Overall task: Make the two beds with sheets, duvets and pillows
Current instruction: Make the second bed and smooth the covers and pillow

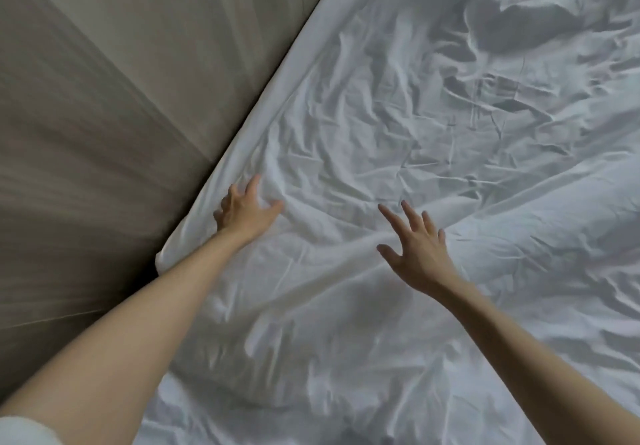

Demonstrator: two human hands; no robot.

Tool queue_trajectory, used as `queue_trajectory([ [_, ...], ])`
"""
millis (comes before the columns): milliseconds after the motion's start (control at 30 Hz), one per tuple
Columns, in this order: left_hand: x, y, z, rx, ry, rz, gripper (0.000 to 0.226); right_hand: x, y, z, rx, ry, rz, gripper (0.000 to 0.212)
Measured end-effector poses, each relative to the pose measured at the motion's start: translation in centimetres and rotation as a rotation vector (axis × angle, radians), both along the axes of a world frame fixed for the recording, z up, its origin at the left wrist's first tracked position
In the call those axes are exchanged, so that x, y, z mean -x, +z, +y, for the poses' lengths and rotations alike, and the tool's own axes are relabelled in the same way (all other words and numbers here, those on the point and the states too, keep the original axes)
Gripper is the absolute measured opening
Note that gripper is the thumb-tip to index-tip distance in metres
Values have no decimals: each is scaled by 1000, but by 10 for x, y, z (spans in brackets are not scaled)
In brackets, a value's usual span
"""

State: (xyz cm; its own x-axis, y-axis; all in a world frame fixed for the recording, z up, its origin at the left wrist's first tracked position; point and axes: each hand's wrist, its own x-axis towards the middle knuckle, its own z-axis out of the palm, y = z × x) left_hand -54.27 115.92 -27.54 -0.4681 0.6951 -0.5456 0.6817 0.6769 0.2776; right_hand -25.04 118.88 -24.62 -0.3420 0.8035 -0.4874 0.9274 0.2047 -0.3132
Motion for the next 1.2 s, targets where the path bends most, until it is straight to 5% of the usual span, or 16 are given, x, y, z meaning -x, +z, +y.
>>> queue_trajectory([
  [167,-11,-40,35,-62,171,75,113,-3,-43,25,111,-115,10,77],
  [267,-9,-39,47,-142,209,39,80,1,-53,27,106,-87,-22,78],
  [367,-1,-16,44,-242,9,170,52,7,-45,22,101,-25,-34,77],
  [567,70,55,61,-522,-185,327,46,39,-5,32,-229,68,67,68],
  [700,71,20,65,-349,-233,460,44,33,-19,34,-146,117,-44,69],
  [800,56,-17,72,-155,-133,407,24,12,-47,32,34,174,-150,73],
  [933,25,-30,73,-308,208,366,54,0,-64,27,8,142,-13,69],
  [1067,-74,-21,41,-500,-137,296,57,2,-63,5,-225,-62,136,56],
  [1200,-148,-51,-16,-328,-550,242,54,-11,-73,-7,-179,-235,21,56],
])
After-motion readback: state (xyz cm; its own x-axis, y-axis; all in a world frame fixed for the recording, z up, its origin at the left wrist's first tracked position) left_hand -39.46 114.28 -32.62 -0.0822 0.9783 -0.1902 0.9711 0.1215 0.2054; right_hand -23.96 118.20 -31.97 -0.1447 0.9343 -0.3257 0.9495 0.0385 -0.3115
